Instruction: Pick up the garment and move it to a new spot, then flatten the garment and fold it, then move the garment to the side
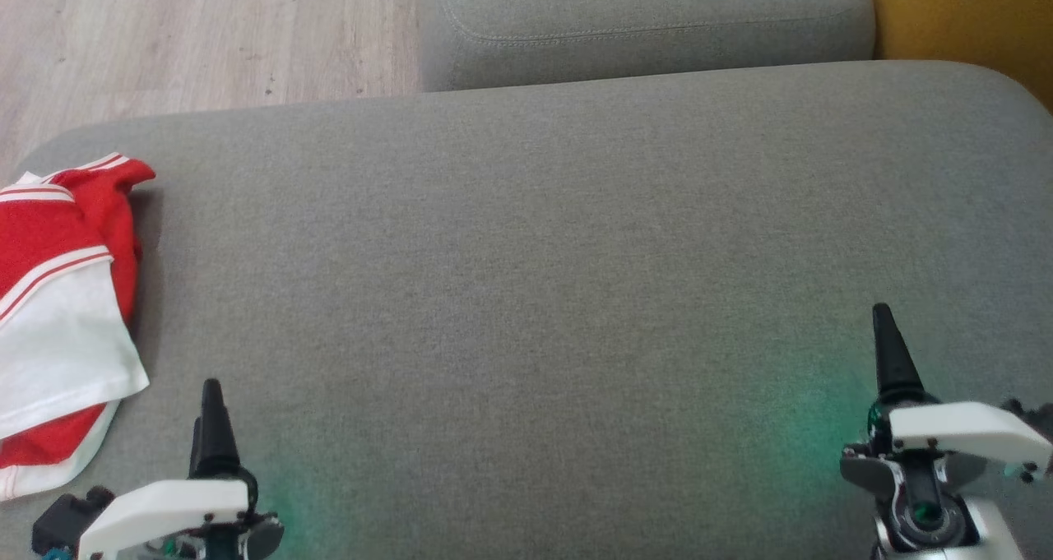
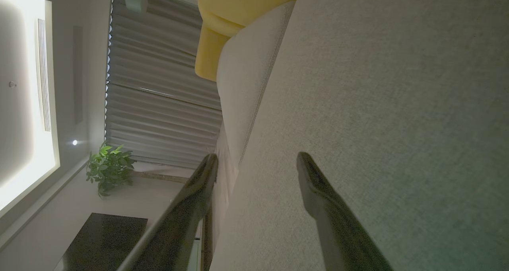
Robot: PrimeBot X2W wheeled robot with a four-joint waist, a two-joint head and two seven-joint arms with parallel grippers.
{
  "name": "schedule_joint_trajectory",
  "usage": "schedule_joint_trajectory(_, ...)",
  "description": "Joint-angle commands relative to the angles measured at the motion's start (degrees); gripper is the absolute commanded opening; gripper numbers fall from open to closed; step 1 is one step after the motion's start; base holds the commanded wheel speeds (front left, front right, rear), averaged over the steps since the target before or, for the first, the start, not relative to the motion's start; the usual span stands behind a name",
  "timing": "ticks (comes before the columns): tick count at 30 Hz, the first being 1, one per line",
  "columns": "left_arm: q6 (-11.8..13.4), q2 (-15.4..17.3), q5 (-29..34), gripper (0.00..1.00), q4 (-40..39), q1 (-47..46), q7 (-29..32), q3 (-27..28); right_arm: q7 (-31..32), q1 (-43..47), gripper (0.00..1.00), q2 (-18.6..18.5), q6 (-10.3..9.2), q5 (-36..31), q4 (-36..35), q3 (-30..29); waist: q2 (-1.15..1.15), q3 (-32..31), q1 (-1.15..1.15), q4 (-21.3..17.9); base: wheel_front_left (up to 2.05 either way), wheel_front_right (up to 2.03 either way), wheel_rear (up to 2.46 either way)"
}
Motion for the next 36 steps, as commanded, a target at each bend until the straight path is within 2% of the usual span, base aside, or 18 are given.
schedule_joint_trajectory(1,-0.1,1.2,1.2,1.00,-1.4,-2.9,-0.5,0.2,-0.7,-4.0,1.00,-1.3,-0.01,-1.0,-1.7,0.7,0.00,0.0,0.00,0.0,0.00,0.00,0.00)
schedule_joint_trajectory(36,2.1,2.9,28.4,1.00,2.9,-5.8,-6.5,-3.4,-6.6,-9.2,1.00,0.1,-0.02,-27.8,2.4,4.9,0.00,0.1,0.00,-0.8,0.00,0.00,0.00)
